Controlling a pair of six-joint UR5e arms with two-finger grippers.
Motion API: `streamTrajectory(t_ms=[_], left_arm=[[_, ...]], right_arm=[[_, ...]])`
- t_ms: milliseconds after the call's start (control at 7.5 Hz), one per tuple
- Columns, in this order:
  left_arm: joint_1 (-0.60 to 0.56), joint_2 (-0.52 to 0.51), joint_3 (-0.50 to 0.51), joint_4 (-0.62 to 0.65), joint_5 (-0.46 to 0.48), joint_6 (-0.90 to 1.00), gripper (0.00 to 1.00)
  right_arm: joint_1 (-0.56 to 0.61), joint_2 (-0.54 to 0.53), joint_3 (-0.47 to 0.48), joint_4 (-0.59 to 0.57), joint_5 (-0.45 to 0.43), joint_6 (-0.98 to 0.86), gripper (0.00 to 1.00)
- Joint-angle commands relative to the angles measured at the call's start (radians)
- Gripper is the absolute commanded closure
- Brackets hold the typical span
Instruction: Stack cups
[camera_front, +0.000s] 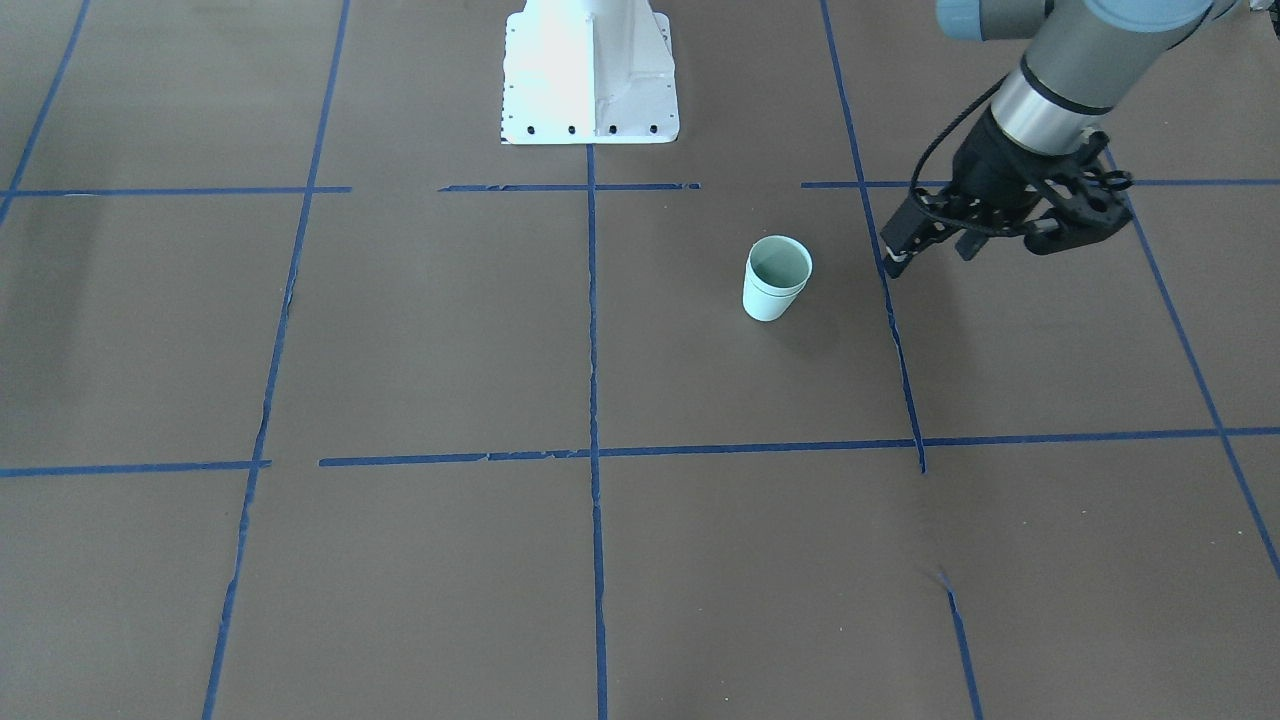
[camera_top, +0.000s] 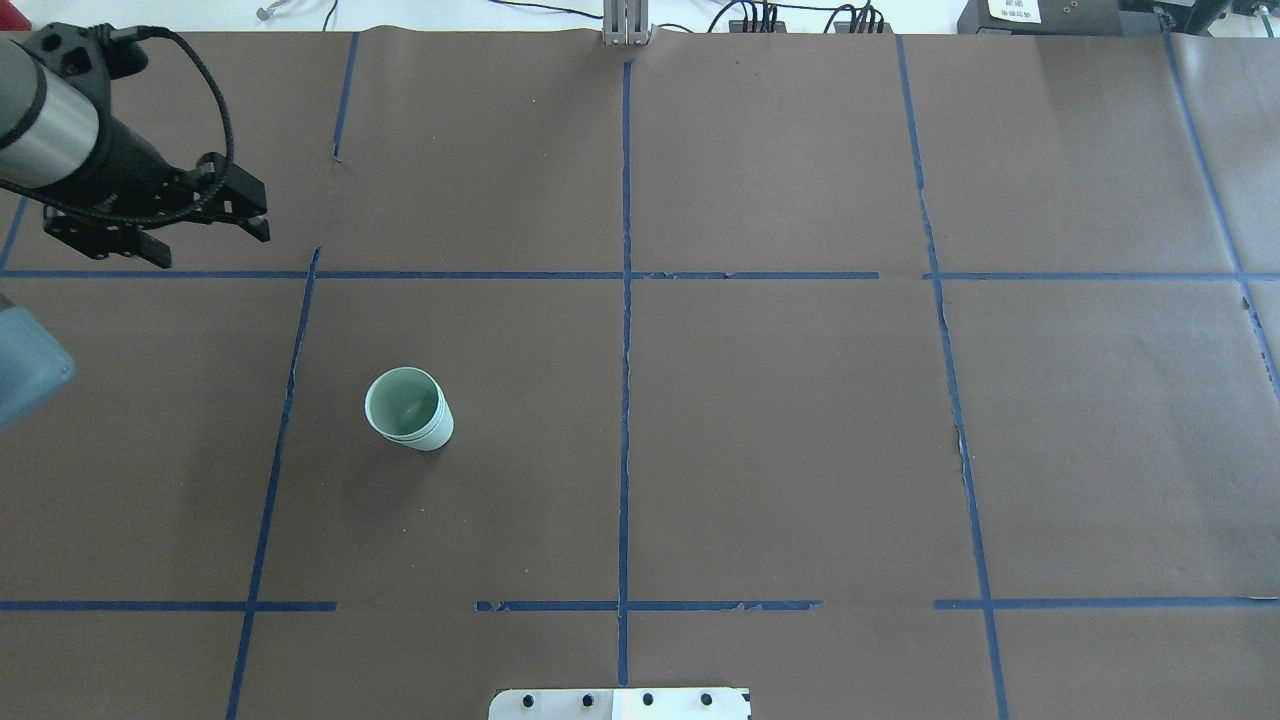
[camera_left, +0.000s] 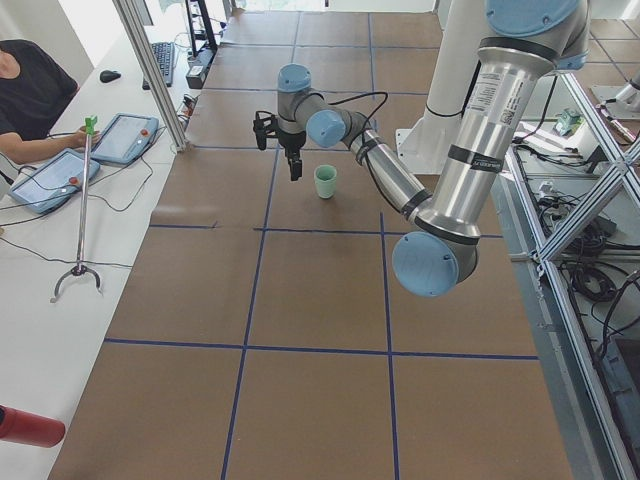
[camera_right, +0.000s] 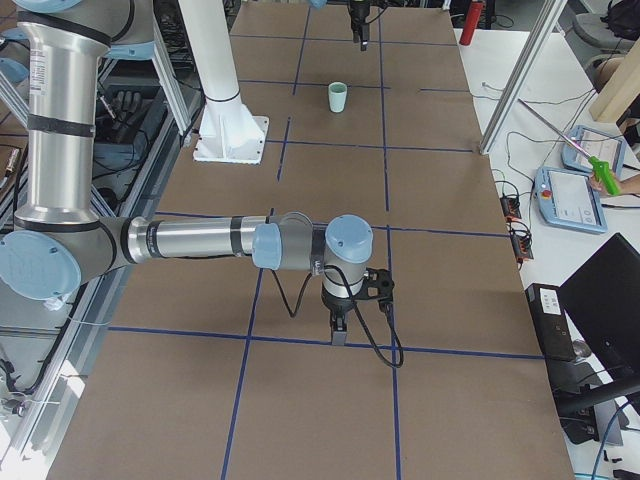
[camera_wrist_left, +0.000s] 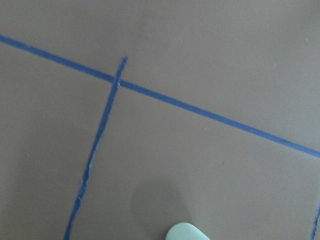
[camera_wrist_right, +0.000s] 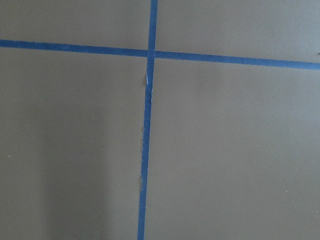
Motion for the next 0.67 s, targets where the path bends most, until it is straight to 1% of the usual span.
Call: streamTrajectory(t_ms=[0,133,400,533], left_arm=[[-0.124,0.087,0.013,0.104,-0.003,0.471,0.0],[-0.22,0.116,0.068,0.098,-0.006,0.636,0.0],[-0.371,0.232,0.155,0.079,-0.014,0.921,0.0],[-0.429,0.285,0.201,0.041,-0.017,1.035,0.0]], right_arm=[[0.0,0.0,0.0,0.0,0.0,0.0,0.0],[0.0,0.0,0.0,0.0,0.0,0.0,0.0],[0.0,0.0,0.0,-0.001,0.0,0.0,0.0],[0.0,0.0,0.0,0.0,0.0,0.0,0.0]])
